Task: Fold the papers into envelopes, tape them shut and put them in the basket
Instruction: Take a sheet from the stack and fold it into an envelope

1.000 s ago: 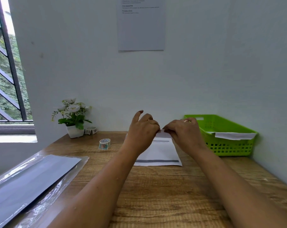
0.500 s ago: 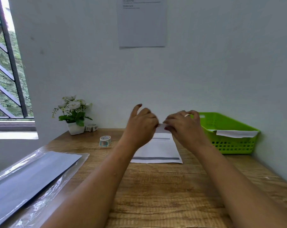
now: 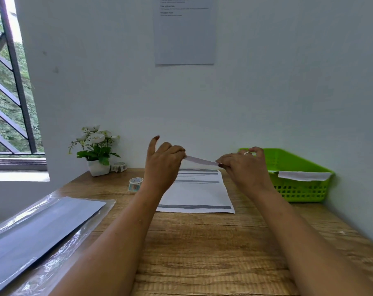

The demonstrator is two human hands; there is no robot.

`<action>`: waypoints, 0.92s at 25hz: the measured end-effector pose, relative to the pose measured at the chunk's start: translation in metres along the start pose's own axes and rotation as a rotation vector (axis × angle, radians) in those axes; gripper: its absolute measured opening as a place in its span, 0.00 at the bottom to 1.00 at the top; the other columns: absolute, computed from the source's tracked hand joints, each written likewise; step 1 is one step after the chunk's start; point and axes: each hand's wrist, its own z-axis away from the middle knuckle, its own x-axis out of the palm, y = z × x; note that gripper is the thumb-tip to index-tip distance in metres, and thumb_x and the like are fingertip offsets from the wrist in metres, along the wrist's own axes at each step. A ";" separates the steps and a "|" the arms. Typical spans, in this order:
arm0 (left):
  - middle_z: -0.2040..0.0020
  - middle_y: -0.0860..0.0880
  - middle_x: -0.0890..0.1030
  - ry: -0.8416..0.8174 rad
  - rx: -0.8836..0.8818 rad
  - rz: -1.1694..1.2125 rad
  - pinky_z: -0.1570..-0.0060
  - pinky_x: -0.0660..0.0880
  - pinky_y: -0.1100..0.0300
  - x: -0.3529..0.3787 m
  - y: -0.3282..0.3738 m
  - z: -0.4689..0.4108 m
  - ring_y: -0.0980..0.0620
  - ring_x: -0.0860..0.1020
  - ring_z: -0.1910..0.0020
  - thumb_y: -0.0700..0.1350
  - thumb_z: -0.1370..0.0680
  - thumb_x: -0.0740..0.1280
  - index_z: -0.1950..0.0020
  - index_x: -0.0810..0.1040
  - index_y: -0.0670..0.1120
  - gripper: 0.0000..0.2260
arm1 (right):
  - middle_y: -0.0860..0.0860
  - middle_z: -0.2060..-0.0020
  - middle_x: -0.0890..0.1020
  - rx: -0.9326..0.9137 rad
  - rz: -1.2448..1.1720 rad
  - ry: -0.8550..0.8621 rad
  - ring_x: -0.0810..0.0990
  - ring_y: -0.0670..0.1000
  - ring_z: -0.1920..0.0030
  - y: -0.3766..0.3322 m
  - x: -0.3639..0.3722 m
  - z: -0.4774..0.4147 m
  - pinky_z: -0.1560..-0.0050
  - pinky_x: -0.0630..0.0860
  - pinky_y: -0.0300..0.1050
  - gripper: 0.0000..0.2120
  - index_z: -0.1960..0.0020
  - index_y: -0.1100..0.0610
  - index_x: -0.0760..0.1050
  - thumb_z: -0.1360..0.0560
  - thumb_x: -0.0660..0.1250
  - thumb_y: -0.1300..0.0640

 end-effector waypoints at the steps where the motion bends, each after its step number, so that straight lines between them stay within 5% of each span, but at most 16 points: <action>1: 0.55 0.55 0.84 0.015 -0.038 -0.020 0.34 0.64 0.43 0.001 -0.004 0.002 0.52 0.80 0.56 0.42 0.29 0.74 0.56 0.84 0.51 0.05 | 0.38 0.55 0.85 -0.006 0.018 0.011 0.82 0.50 0.55 -0.002 0.001 0.000 0.45 0.57 0.50 0.06 0.51 0.43 0.82 0.26 0.68 0.50; 6: 0.44 0.54 0.82 -0.079 0.095 -0.035 0.33 0.62 0.41 -0.004 0.018 -0.007 0.49 0.79 0.45 0.52 0.27 0.70 0.40 0.79 0.50 0.17 | 0.41 0.57 0.85 -0.002 0.047 0.081 0.83 0.51 0.58 -0.009 0.007 0.002 0.45 0.59 0.51 0.06 0.54 0.44 0.83 0.30 0.73 0.54; 11: 0.54 0.55 0.85 -0.137 0.154 0.013 0.30 0.53 0.40 -0.004 0.035 -0.012 0.51 0.80 0.46 0.39 0.30 0.73 0.48 0.83 0.51 0.13 | 0.42 0.57 0.86 -0.063 0.040 0.097 0.82 0.52 0.57 -0.011 0.005 -0.003 0.42 0.58 0.53 0.06 0.52 0.44 0.82 0.28 0.71 0.52; 18: 0.52 0.57 0.84 -0.167 0.067 0.039 0.30 0.53 0.41 -0.007 0.026 -0.013 0.51 0.79 0.45 0.38 0.30 0.72 0.47 0.82 0.52 0.15 | 0.38 0.37 0.77 0.083 0.007 -0.126 0.77 0.50 0.40 0.023 -0.011 -0.001 0.32 0.46 0.56 0.14 0.38 0.39 0.75 0.22 0.59 0.46; 23: 0.55 0.58 0.84 -0.167 -0.052 0.014 0.58 0.62 0.56 -0.004 0.010 -0.009 0.50 0.77 0.56 0.32 0.36 0.74 0.50 0.83 0.51 0.20 | 0.37 0.31 0.70 0.178 0.042 -0.197 0.72 0.49 0.33 0.036 -0.015 -0.001 0.30 0.50 0.58 0.17 0.32 0.40 0.69 0.19 0.54 0.48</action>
